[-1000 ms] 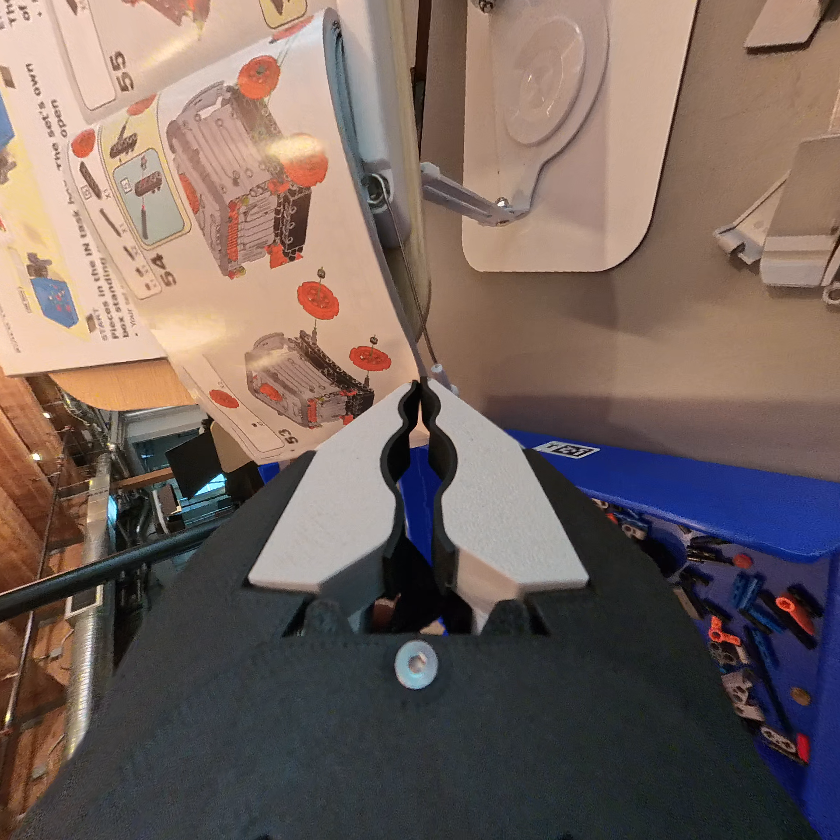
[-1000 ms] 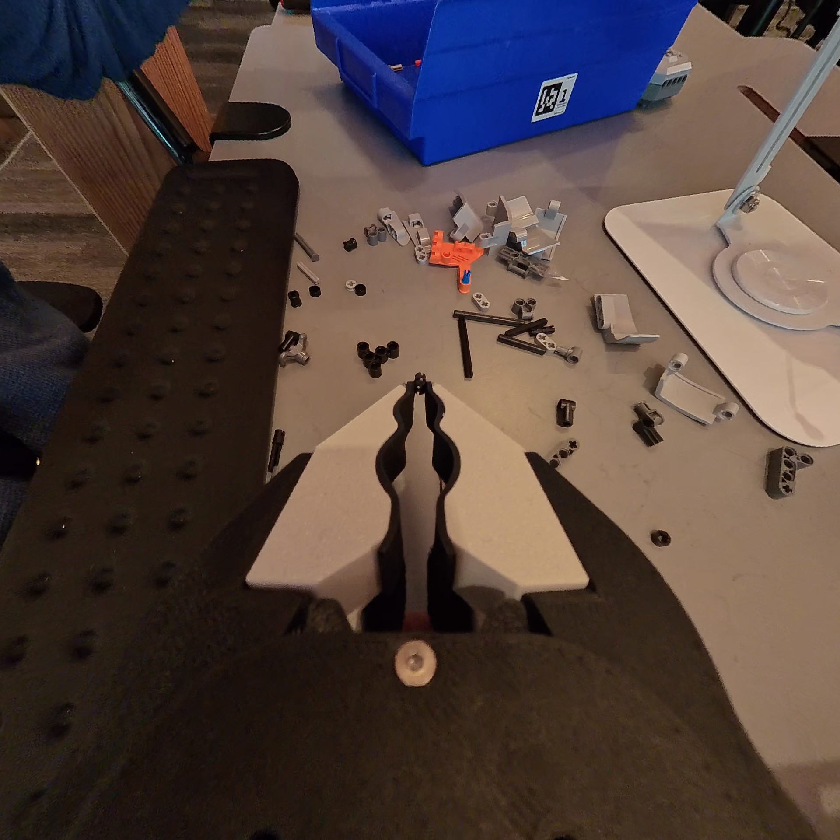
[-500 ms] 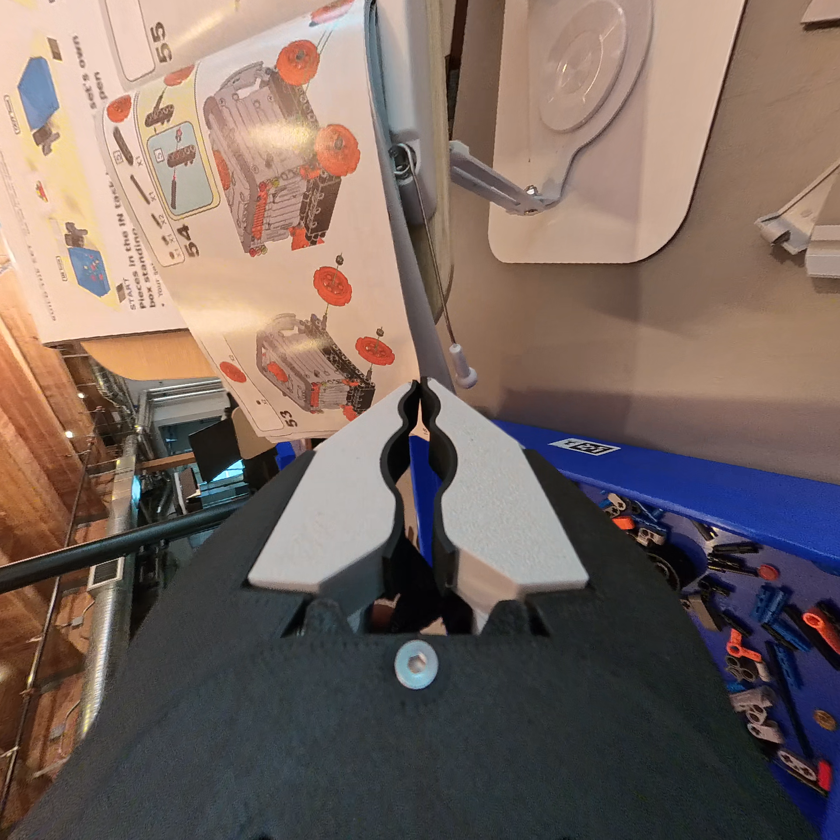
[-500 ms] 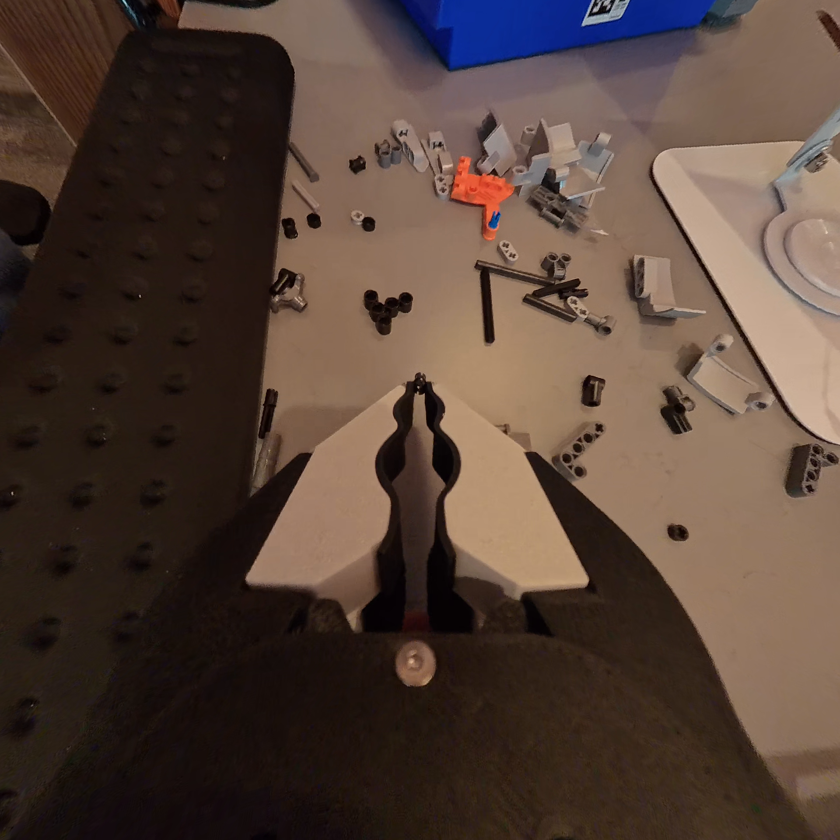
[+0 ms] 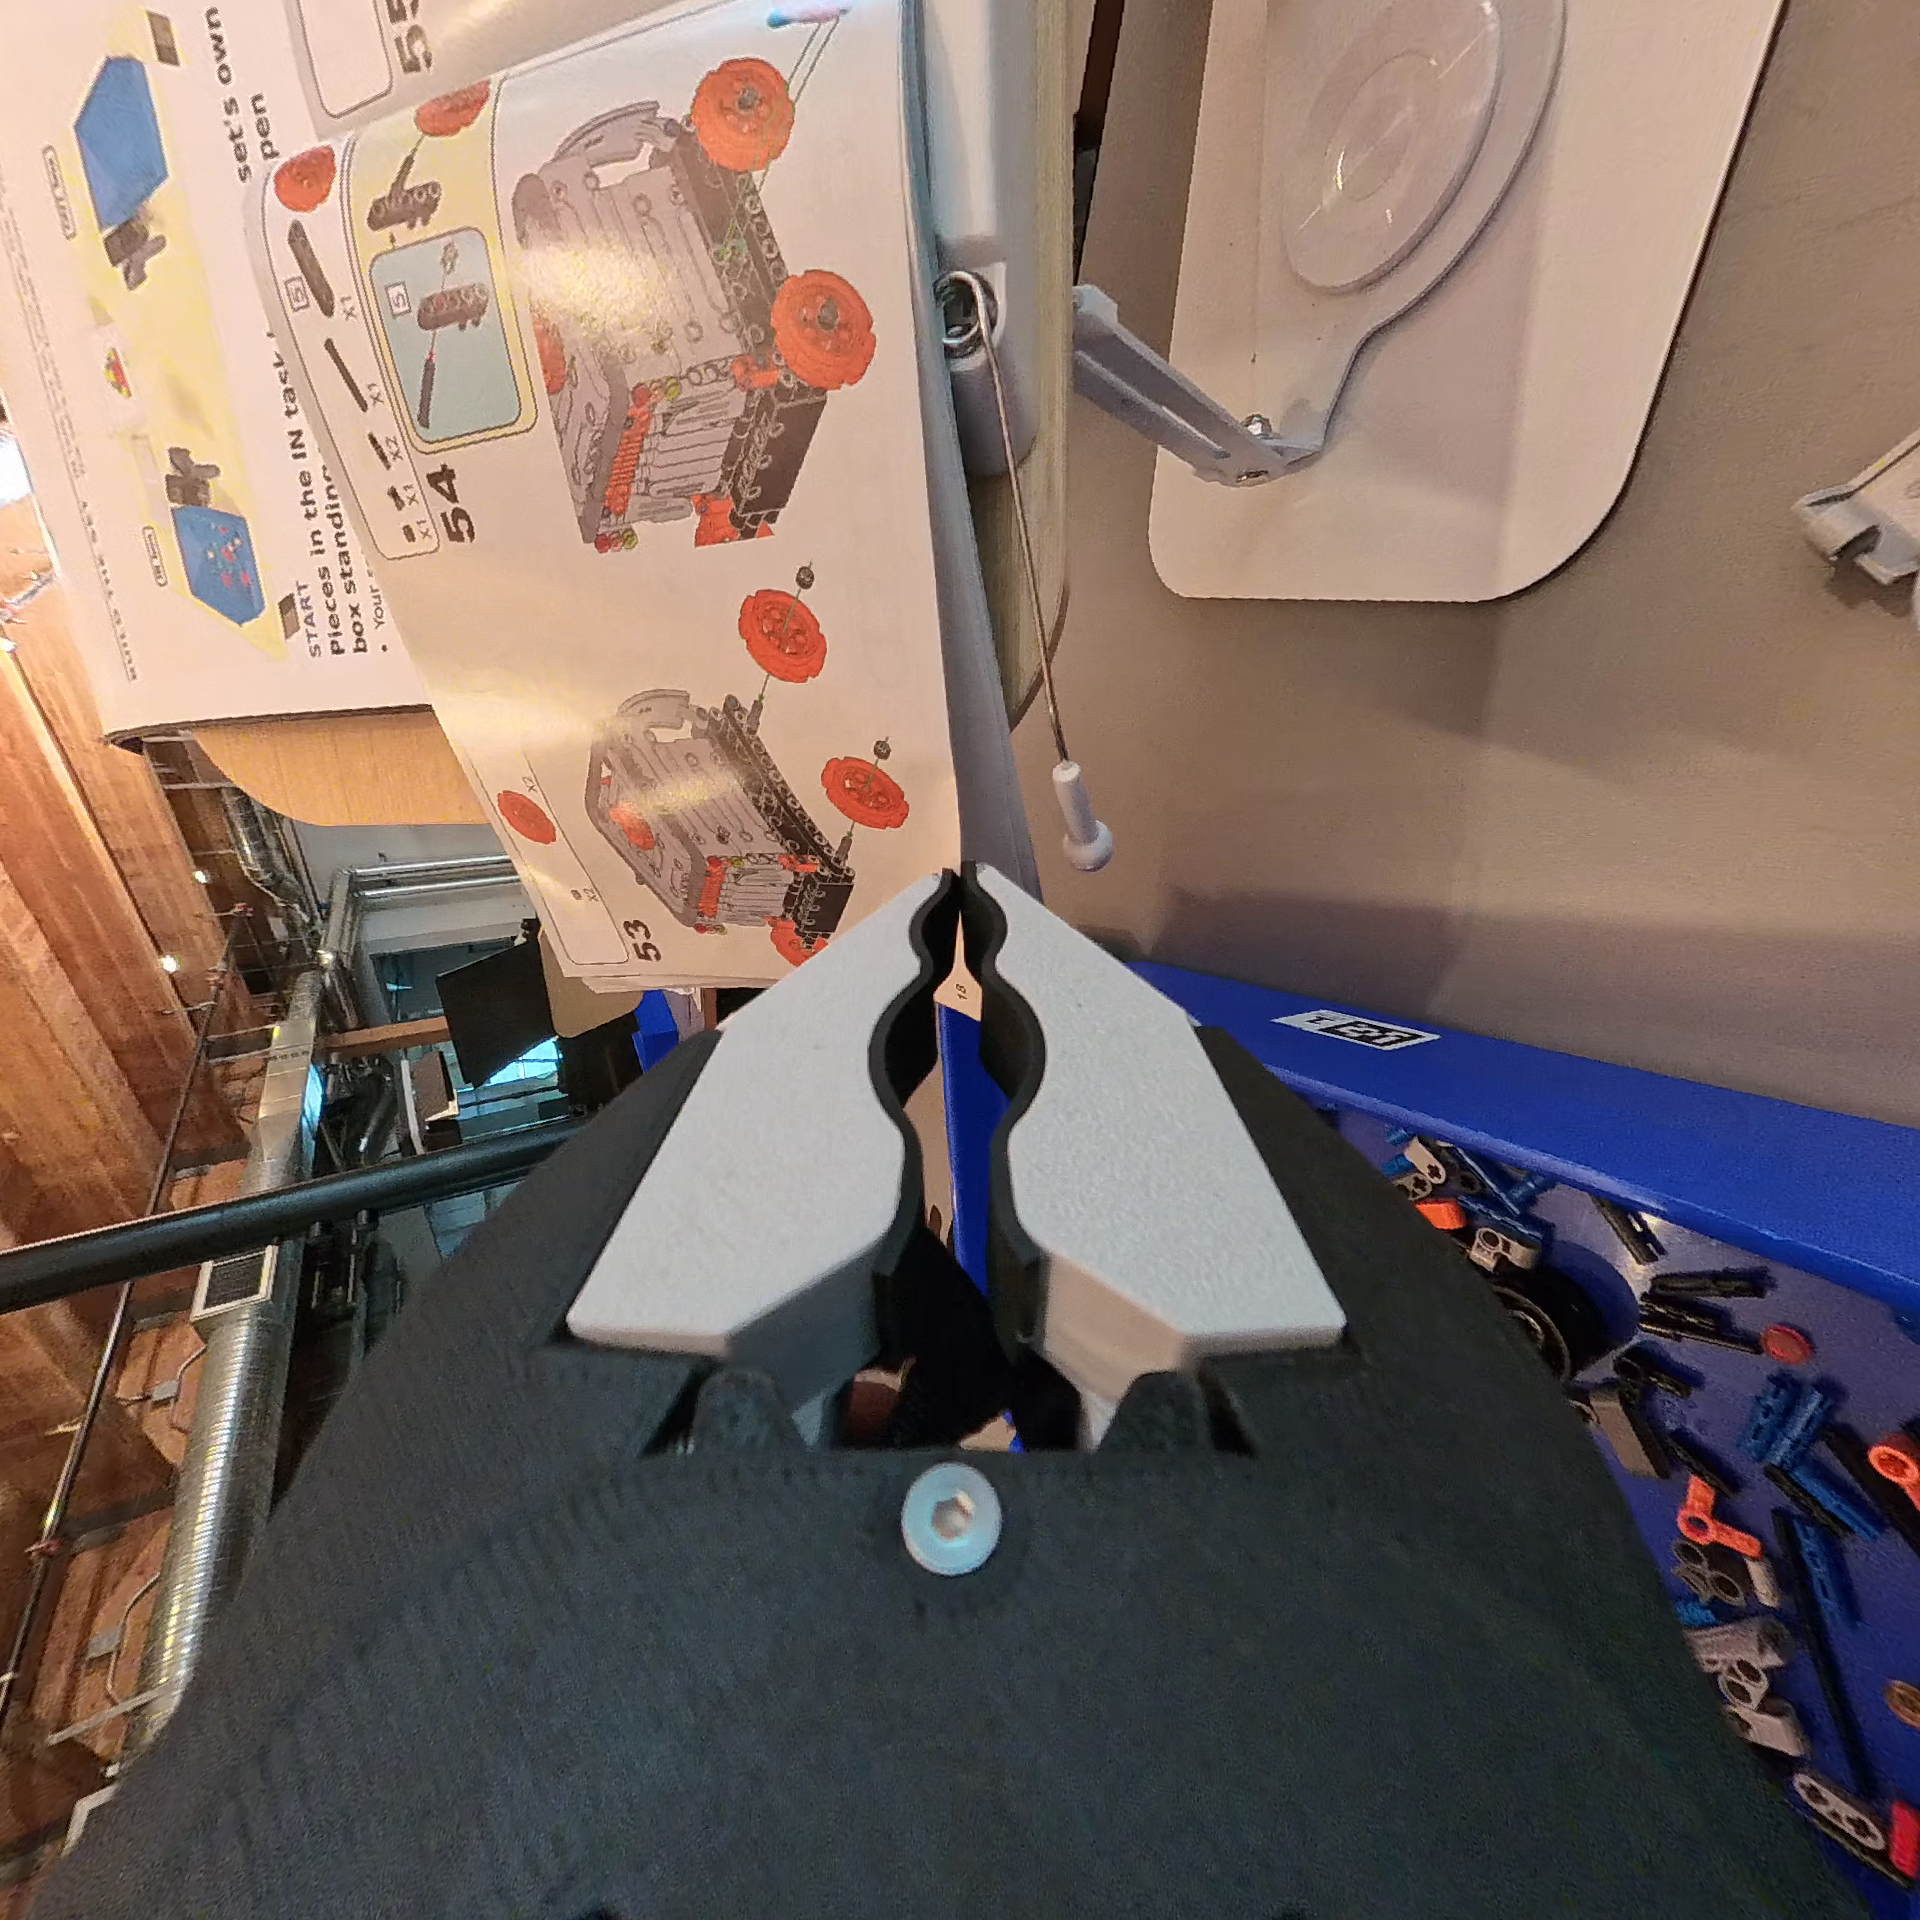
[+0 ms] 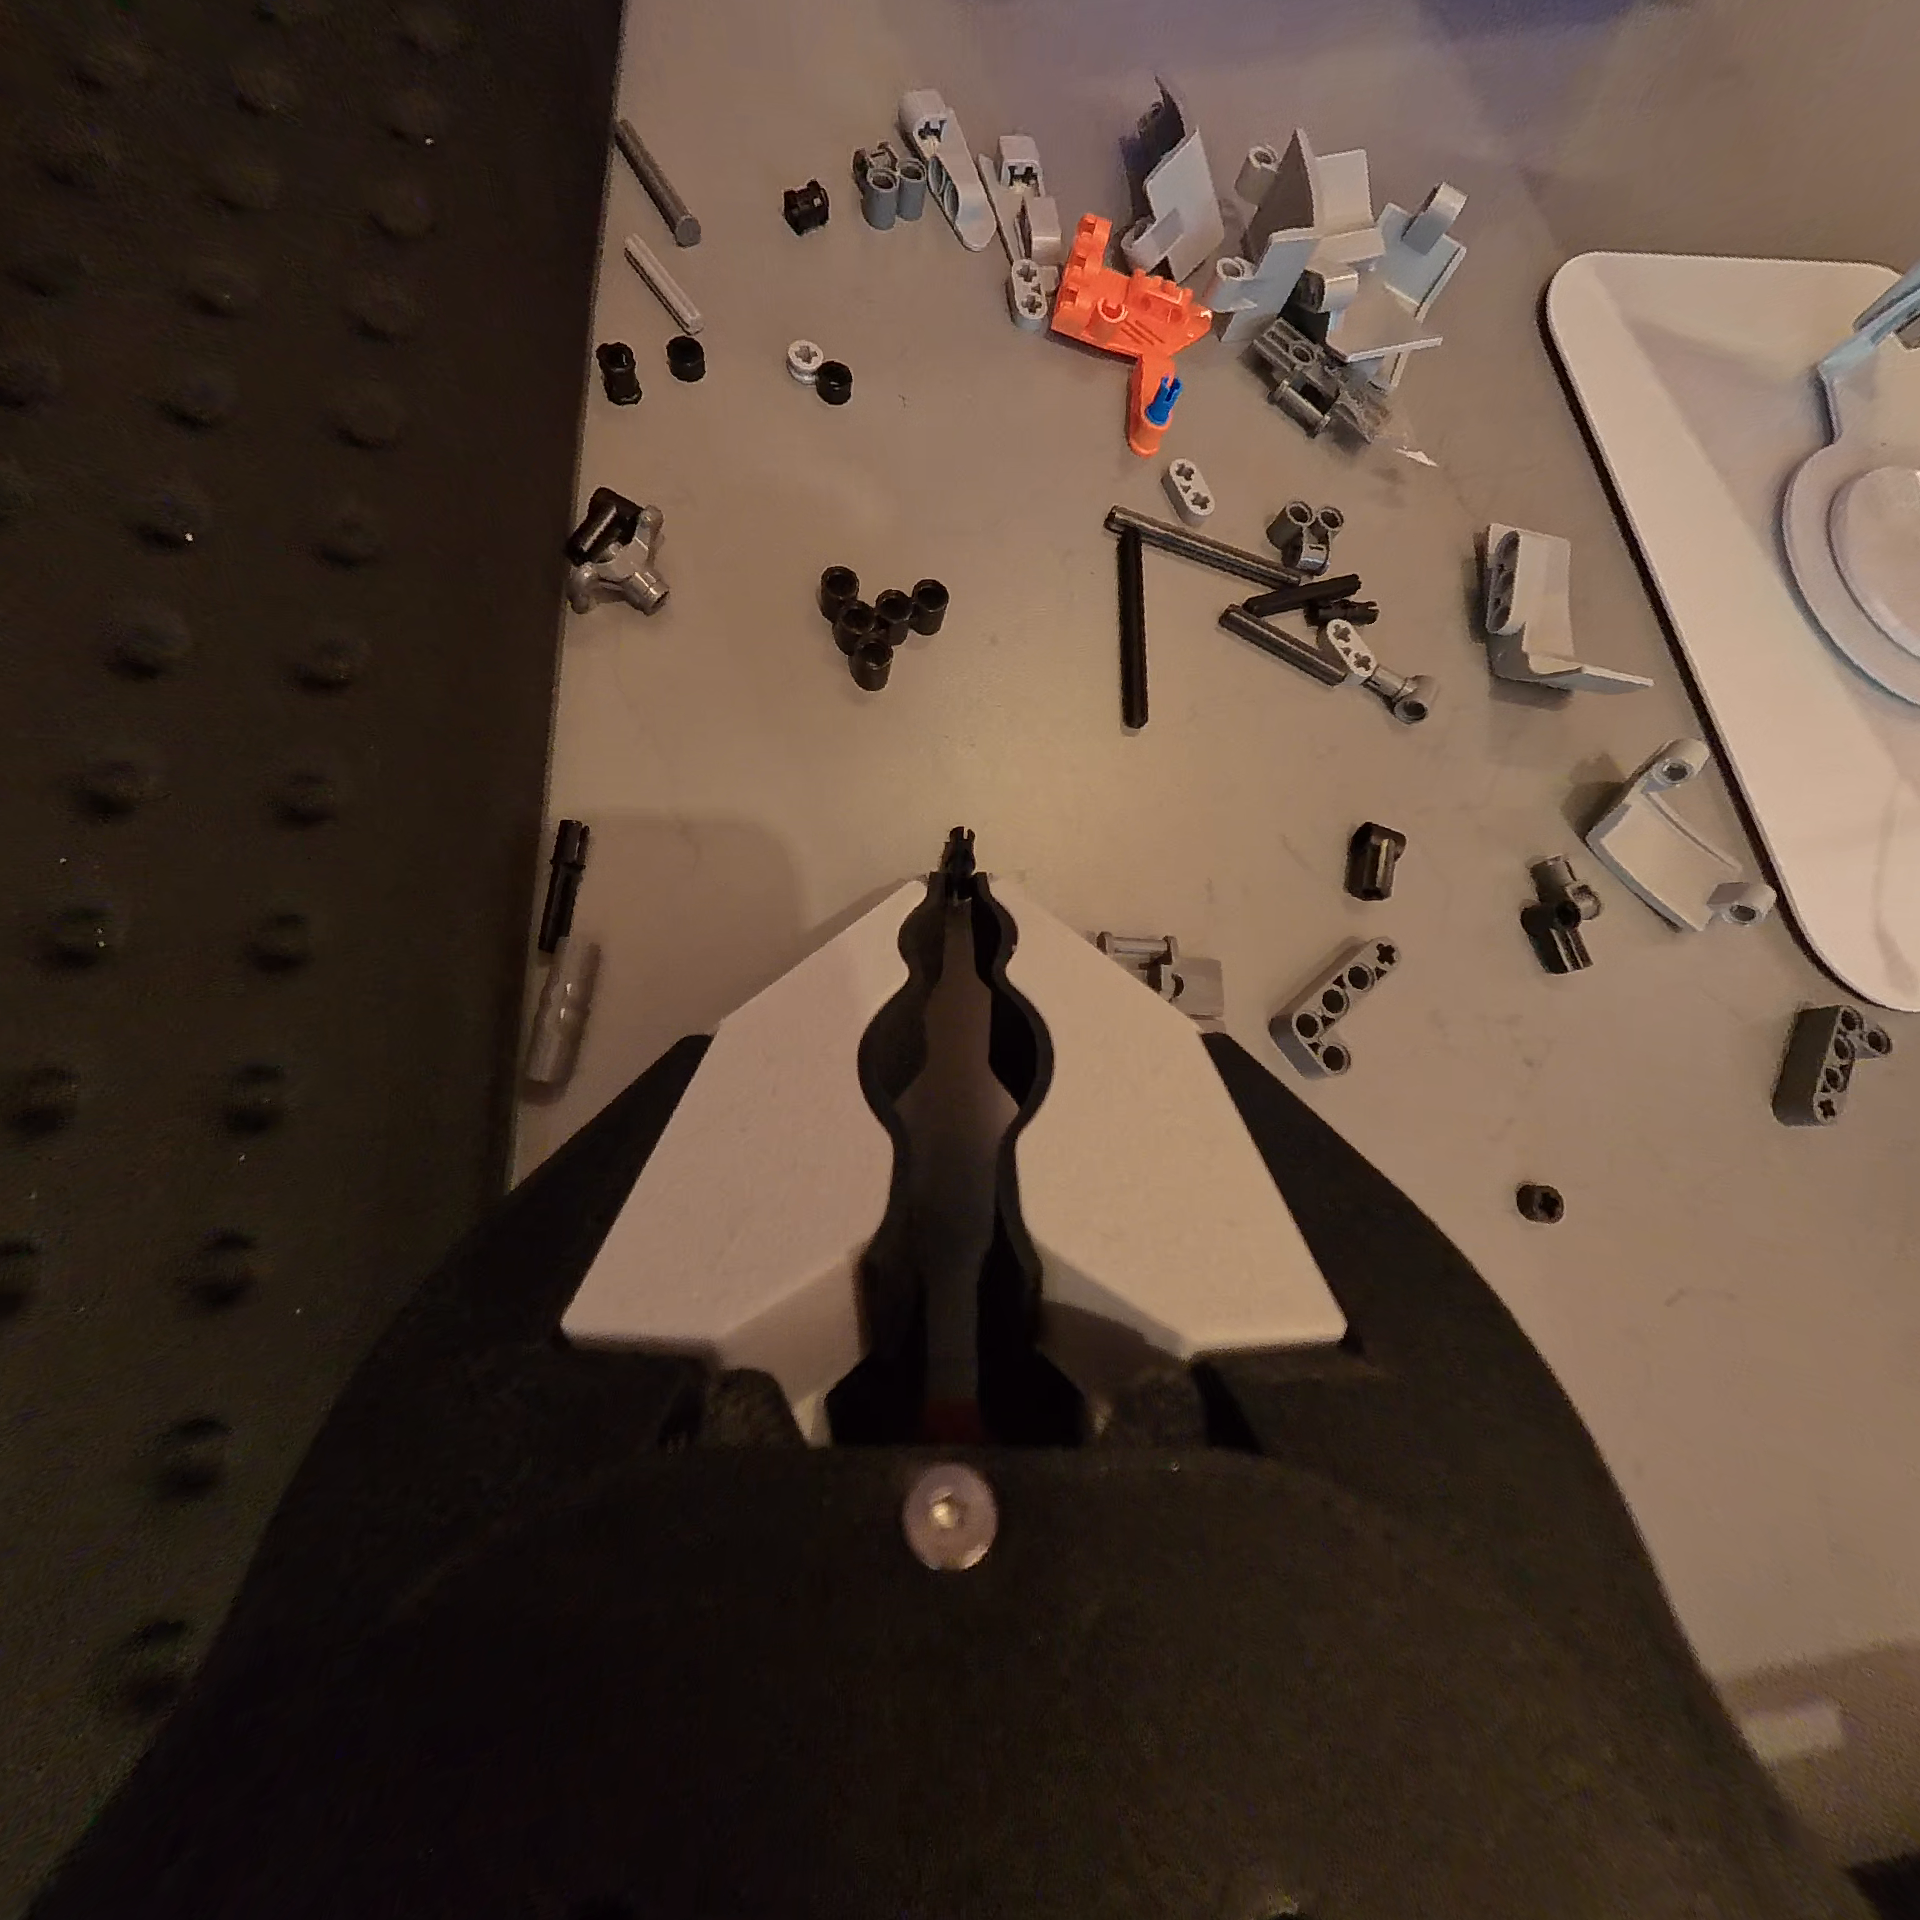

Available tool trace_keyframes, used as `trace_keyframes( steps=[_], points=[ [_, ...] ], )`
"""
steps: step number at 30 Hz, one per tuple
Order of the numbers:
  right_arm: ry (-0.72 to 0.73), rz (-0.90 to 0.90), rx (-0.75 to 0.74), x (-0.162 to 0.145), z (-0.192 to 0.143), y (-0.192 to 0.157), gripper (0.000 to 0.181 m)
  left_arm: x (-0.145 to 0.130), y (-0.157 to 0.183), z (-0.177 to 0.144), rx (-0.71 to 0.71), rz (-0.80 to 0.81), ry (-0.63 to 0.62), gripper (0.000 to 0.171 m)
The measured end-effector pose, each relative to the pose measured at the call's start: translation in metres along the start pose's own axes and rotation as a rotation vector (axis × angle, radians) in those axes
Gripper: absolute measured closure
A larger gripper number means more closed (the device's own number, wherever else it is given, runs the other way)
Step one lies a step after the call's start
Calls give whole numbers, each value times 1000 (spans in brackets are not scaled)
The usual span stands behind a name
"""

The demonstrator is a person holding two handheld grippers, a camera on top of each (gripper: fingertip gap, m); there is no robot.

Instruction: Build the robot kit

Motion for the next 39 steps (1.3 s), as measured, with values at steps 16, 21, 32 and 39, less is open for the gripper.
trace_keyframes(
  steps=[16,21,32,39],
  points=[
    [84,19,48,10,-9,-2,165,-4,-2,-1,49,-46,23,171],
    [143,18,12,17,-19,6,164,-5,-2,-4,52,-52,36,171],
    [281,-292,-361,138,-51,85,154,-5,0,-7,55,-85,71,171],
    [299,-470,-533,213,10,150,149,-4,3,-6,51,-79,70,171]
  ],
)
Point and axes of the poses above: each gripper's, where its closed fingertips meet, z out along the fingers, x out of its top, y = z × x across the jaws, the point moved 6 cm from there along -z, back along the fingers, and after that the axes turned 6 degrees about x, right-handed, at the moved point
